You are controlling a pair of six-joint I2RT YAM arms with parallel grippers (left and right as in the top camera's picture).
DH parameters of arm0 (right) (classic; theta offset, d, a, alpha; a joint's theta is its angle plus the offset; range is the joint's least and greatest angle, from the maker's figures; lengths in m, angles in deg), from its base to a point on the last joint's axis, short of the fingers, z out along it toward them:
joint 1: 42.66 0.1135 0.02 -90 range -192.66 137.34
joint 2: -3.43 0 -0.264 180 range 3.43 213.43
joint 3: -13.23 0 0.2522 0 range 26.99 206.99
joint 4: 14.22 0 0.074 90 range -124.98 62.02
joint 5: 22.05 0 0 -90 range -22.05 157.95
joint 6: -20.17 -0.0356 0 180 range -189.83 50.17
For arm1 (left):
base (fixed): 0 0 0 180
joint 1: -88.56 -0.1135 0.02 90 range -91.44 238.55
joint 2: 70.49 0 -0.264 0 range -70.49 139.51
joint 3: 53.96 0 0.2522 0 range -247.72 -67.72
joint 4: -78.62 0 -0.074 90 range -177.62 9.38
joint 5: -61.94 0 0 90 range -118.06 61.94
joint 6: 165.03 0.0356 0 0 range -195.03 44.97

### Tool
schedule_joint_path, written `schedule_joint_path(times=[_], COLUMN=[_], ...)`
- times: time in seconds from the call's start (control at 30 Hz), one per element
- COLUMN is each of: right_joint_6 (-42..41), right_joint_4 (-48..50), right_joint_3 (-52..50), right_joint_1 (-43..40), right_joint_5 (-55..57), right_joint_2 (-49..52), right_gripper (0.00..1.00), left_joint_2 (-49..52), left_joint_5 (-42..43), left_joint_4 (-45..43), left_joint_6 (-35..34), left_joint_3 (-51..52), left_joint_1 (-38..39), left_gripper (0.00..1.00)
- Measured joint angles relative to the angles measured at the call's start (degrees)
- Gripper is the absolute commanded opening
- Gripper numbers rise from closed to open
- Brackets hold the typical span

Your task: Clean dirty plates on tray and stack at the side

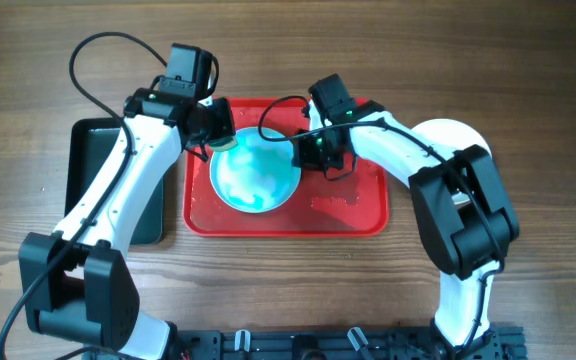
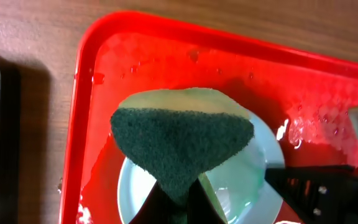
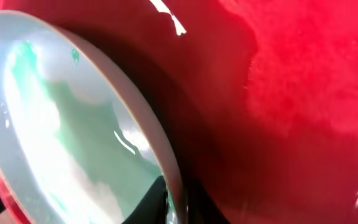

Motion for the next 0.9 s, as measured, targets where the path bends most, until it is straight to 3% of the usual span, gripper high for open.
schedule_joint_path(times=[0.03,0.2,0.37,0.57,0.9], right_joint_6=[-0.57,-1.42,-1.49,1.81,2.86], right_joint_4=[0.44,-0.13,-9.77,-14.25,-21.92], right_joint_3=[0.00,0.07,-0.37,-0.37,-0.37], right_joint_1=[1.07,4.44,-1.46,-0.13,17.53], right_joint_5=[1.20,3.50,6.80,29.94,77.15], right_joint_2=[0.00,0.00,-4.35,-19.34,-21.00], right_gripper=[0.04,0.04,0.04,0.04,0.04], left_joint_2=[0.00,0.00,0.00,0.11,0.11], left_joint_5=[-0.15,-0.46,-0.46,-0.46,-0.48], left_joint_4=[-0.90,-2.29,-2.32,-2.29,-2.29], left_joint_6=[-0.17,-1.88,-4.20,-5.07,-5.73], left_joint_3=[0.00,0.00,0.00,0.00,0.00], left_joint_1=[-0.04,-0.04,-0.04,-0.04,-0.04], left_gripper=[0.04,0.04,0.04,0.04,0.04])
